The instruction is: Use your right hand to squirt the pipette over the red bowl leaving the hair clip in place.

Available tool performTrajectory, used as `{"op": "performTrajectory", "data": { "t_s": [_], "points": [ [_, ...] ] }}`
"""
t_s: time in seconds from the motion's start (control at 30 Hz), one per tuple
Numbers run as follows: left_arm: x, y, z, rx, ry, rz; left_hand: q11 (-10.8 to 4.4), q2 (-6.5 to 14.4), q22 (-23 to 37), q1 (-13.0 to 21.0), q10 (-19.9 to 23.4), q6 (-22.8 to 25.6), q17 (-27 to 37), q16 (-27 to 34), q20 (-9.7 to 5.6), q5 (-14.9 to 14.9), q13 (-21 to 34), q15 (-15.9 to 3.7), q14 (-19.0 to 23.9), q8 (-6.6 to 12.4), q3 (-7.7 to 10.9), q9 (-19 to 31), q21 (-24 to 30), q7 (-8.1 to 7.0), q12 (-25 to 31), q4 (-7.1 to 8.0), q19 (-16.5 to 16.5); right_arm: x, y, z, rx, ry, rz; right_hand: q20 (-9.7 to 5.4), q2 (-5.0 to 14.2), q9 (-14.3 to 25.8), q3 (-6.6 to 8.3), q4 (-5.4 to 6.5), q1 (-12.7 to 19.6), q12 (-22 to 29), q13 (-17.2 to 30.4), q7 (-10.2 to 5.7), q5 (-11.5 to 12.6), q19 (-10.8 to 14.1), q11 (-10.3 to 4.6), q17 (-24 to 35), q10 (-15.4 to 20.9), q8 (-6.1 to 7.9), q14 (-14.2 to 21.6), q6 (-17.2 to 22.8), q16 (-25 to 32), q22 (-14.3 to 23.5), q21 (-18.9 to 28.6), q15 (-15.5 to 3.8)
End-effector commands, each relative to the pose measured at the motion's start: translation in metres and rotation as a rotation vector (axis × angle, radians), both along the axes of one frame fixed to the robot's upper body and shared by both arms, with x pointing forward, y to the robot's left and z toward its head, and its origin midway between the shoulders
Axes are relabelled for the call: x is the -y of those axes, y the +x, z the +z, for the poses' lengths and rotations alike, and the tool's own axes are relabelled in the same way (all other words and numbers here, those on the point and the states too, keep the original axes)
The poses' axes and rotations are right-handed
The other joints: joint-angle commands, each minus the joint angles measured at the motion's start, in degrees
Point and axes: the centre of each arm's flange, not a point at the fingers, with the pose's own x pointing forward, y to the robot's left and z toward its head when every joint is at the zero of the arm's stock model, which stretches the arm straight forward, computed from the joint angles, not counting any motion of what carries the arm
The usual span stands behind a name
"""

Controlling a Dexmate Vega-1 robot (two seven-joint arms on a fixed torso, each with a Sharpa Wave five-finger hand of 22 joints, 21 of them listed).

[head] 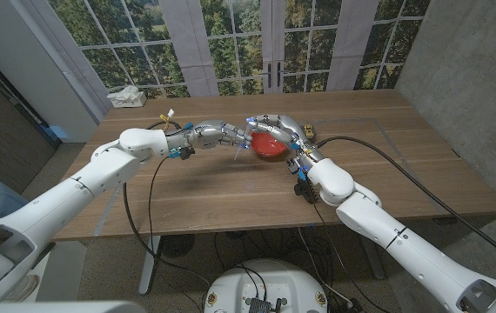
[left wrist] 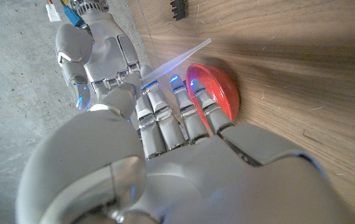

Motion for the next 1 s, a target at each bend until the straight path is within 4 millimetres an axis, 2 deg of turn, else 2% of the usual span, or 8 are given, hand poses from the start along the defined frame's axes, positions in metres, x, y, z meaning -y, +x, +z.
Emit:
{"op": "performTrajectory", "data": {
  "t_s": [0.03, 0.17, 0.23, 0.4, 0.63, 1.0],
  "points": [
    [0.0003, -0.0017, -0.0012, -0.002, 0.0, -0.002, -0.49, 0.03, 0.21, 0.46, 0.61, 0.86, 0.04, -0.13, 0.04, 0.31, 0.09, -5.79, 0.63, -0.27, -0.22, 0.2, 0.38, 0.35, -0.19, 0.02, 0.25, -0.0053, 0.0014, -0.0006, -0.007, 0.028, 0.032, 0.19, -0.13, 0.2, 0.14, -0.38, 0.79, 0.23, 0.23, 0.06, 0.05, 0.64, -0.27, 0.39, 0.58, 0.57, 0.23, 1.38, 0.52, 0.16, 0.62, -9.09],
    [0.0003, -0.0024, -0.0019, -0.004, 0.002, -0.002, -0.47, 0.02, 0.21, 0.5, 0.66, 0.84, 0.03, -0.16, 0.06, 0.32, 0.1, -5.79, 0.7, -0.33, -0.24, 0.2, 0.4, 0.25, -0.22, 0.01, 0.27, -0.0079, 0.0005, -0.002, 0.02, 0.033, 0.014, 0.0, -0.08, 0.18, 0.33, -0.59, 1.67, 0.28, 0.23, 0.13, 0.14, 0.72, -0.55, 0.59, 0.74, 0.58, 0.2, 1.65, 0.68, 0.18, 0.69, -9.36],
    [0.0001, -0.0027, -0.0021, -0.004, 0.003, -0.001, -0.46, 0.03, 0.21, 0.48, 0.65, 0.86, 0.03, -0.17, 0.05, 0.32, 0.1, -5.81, 0.71, -0.34, -0.25, 0.2, 0.4, 0.26, -0.26, 0.04, 0.26, -0.0091, 0.0006, -0.0023, 0.017, 0.035, 0.022, -0.26, -0.15, 0.18, 0.64, -0.9, 3.03, 0.4, 0.23, -0.61, 0.24, 0.87, -0.86, 0.73, 1.06, 0.91, 0.35, 2.75, 0.85, 0.19, 0.8, -9.53],
    [-0.0001, -0.0032, -0.0018, -0.004, 0.001, -0.002, -0.44, 0.06, 0.21, 0.49, 0.7, 0.78, 0.02, -0.22, 0.07, 0.33, 0.11, -5.75, 0.78, -0.44, -0.26, 0.2, 0.4, 0.21, -0.31, 0.07, 0.25, -0.0116, 0.0012, -0.0035, 0.025, 0.031, 0.022, -0.5, -0.37, 0.25, 1.26, -1.24, 5.18, 0.58, 0.32, -0.48, 0.34, 1.1, -1.11, 0.62, 1.48, 1.35, 0.46, 4.07, 0.7, 0.19, 0.98, -9.65],
    [-0.0003, -0.0035, -0.002, -0.002, 0.0, -0.004, -0.47, 0.07, 0.22, 0.5, 0.57, 0.86, 0.01, -0.29, 0.1, 0.34, 0.12, -5.67, 0.78, -0.47, -0.29, 0.2, 0.4, 0.24, -0.46, 0.08, 0.21, -0.0134, 0.0012, -0.0039, 0.032, 0.048, 0.028, -0.87, -0.78, 0.42, 1.33, -0.83, 6.08, 0.93, 0.46, -0.4, 0.29, 1.47, -1.08, 0.64, 2.34, 2.12, 0.86, 5.93, 0.79, 0.19, 1.22, -9.45],
    [-0.0011, -0.0035, -0.0028, -0.005, -0.002, -0.004, -0.41, 0.09, 0.22, 0.56, 0.67, 0.9, 0.02, -0.36, 0.09, 0.35, 0.13, -5.68, 0.79, -0.55, -0.34, 0.21, 0.4, 0.24, -0.54, 0.08, 0.19, -0.0148, 0.0033, -0.0029, 0.023, 0.067, 0.052, -1.37, -0.18, 0.56, 1.23, -0.05, 6.9, 1.62, 0.47, 0.29, 0.11, 2.12, -1.72, 1.5, 4.61, 3.87, 2.11, 10.48, 1.9, 0.24, 1.75, -9.49]
  ]
}}
